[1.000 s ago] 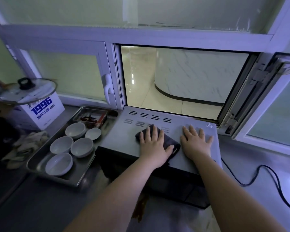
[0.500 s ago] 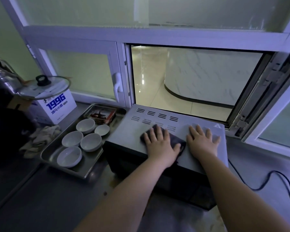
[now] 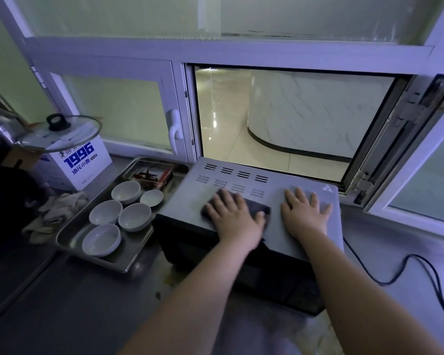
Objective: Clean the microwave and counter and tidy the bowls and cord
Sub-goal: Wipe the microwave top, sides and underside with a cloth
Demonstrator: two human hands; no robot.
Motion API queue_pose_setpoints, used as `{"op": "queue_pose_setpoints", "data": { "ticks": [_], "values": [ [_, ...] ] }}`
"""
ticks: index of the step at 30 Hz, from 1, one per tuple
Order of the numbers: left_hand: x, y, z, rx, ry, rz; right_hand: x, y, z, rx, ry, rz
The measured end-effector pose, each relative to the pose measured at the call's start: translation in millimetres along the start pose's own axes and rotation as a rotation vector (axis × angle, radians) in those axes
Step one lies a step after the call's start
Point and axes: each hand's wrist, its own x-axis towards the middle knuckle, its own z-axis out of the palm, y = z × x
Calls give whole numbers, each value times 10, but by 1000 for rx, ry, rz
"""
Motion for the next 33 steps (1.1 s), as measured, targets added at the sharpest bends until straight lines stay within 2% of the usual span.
{"op": "queue_pose_setpoints", "data": {
  "ticks": [2, 5, 7, 10, 12, 14, 16, 19, 21, 23, 25, 29, 33],
  "values": [
    [-159, 187, 26, -6, -37, 128, 4, 15, 6, 1, 14, -2],
    [-96, -130, -7, 1, -11, 188, -1, 28, 0, 12, 25, -13],
    [73, -566, -61, 28, 30, 98, -11, 25, 2, 17, 19, -13],
    [266, -1160, -171, 37, 50, -150, -21, 13, 3, 6, 20, -10],
    [309, -1273, -187, 2, 58, -287, -22, 5, 4, 4, 15, -3],
    [315, -1092, -165, 3, 77, -332, -19, -1, 4, 1, 14, -2],
    [266, -706, -108, 25, 74, -217, -8, 2, 4, -2, 18, -5],
    [-3, -112, 8, 33, 48, 109, 20, 17, 9, 2, 18, -3],
    [-219, 13, 58, 41, 21, 283, 35, 28, 13, 6, 25, -2],
    [-300, -164, 54, 40, 12, 358, 46, 40, 16, 7, 29, -3],
    [-207, -521, -1, 58, 39, 311, 44, 49, 22, 0, 33, -6],
    [158, -1330, -160, 58, 51, 57, 21, 35, 23, -3, 38, -11],
    [344, -1429, -177, -27, 48, -184, -7, 12, 5, 1, 31, -12]
  ]
}}
